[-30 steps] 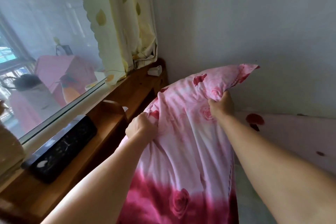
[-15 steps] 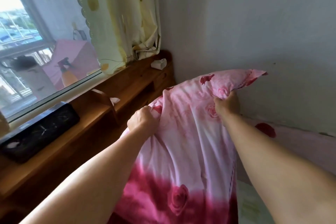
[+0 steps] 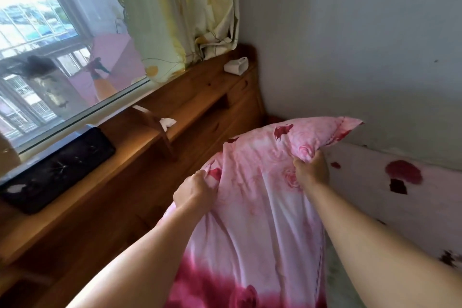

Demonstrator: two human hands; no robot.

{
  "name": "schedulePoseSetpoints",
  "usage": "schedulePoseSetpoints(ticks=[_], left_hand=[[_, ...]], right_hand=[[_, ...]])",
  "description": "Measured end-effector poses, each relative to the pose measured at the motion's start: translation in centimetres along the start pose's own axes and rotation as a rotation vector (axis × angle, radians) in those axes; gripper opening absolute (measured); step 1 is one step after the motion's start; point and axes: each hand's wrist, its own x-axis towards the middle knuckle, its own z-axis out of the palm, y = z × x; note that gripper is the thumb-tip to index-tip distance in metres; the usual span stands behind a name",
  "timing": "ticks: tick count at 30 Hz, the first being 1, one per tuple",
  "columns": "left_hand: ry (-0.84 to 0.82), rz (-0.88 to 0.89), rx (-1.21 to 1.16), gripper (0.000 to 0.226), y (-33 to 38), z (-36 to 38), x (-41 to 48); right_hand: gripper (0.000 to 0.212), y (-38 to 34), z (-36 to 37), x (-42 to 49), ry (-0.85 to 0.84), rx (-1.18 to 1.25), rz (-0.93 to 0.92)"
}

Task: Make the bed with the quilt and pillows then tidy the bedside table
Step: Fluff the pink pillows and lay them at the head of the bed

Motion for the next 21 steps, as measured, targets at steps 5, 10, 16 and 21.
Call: schedulePoseSetpoints(ticks=[5,10,16,21], left_hand=[[-0.108,0.071,-0.022,0.051,-2.6,3.6,2.5],[-0.147,0.116,-0.064,0.047,-3.9,5.4,5.0],[-0.257,0.100,-0.052,0.051,-3.6,4.8,8.4],[-0.383,0.084,0.226,0.081,-2.9,3.8,10.1]], right_hand=[[0.044,2.7,2.9,-0.3,0.058,-0.057,0.059],[0.054,4.0,5.1,0.3,0.115,-0.071,0.117],[0.071,3.6,5.9,2.8,0.126,-0.044,0.104],[0.090,4.7,6.6,5.6,-0.021,-0.306,0.132]])
